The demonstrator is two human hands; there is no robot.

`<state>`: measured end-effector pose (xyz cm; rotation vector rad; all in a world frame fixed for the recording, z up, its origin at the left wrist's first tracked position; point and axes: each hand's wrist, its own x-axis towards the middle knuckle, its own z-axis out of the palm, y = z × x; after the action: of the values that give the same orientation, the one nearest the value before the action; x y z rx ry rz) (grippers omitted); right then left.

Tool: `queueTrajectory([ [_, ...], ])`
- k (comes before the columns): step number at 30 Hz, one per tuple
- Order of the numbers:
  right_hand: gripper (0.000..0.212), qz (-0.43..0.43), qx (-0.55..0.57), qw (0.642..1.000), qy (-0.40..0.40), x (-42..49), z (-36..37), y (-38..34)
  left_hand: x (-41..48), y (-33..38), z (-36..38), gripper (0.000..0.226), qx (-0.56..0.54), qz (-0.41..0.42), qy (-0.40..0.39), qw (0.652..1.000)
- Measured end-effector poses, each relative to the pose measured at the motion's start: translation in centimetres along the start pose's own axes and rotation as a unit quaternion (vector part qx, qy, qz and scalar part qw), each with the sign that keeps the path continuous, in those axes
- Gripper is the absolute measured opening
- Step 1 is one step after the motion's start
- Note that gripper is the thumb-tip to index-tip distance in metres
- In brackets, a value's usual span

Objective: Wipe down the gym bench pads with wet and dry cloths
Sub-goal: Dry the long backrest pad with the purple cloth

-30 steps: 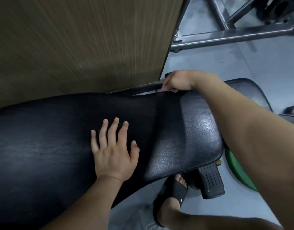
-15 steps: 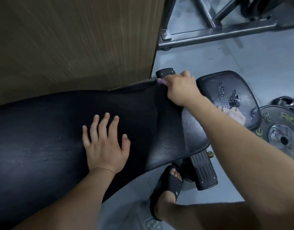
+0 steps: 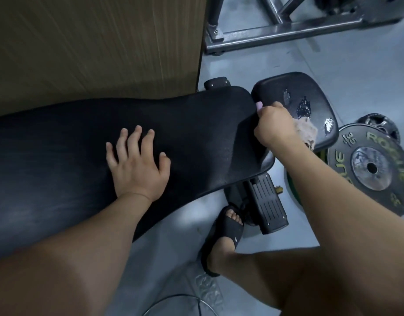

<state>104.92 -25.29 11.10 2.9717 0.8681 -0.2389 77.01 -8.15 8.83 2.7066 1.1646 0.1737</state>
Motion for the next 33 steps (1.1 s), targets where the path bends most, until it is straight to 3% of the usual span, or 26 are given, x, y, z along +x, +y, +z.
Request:
queueTrajectory([
  [5,0.056,0.022,-0.017,0.999,0.017,-5.3,0.8,1.2,-0.1,0.0,0.0,0.058,-0.003,0.000,0.001,1.000],
  [8,0.055,0.053,0.021,0.998,0.012,-8.0,1.0,1.4,-0.2,0.0,0.0,0.058,-0.003,0.000,-0.004,1.000],
  [11,0.066,0.090,0.084,0.992,0.025,-11.0,1.4,1.2,-0.3,0.1,-0.2,0.058,0.012,0.009,-0.012,1.000],
  [16,0.027,0.139,0.242,0.960,0.026,-16.8,1.7,-1.4,-0.6,0.3,-1.2,0.060,0.020,0.006,-0.060,0.998],
  [22,0.016,-0.032,0.194,0.977,0.085,-18.9,1.0,-5.2,0.5,-0.4,-5.8,0.060,-0.030,-0.015,-0.207,0.978],
  [30,0.033,-0.135,0.192,0.966,0.109,-18.7,2.8,-14.1,-5.6,-7.7,-11.2,0.069,-0.023,-0.107,-0.222,0.969],
  [33,0.045,-0.239,0.192,0.947,0.099,-20.6,3.3,-19.0,-7.8,-11.2,-11.6,0.070,-0.009,-0.151,-0.248,0.957],
])
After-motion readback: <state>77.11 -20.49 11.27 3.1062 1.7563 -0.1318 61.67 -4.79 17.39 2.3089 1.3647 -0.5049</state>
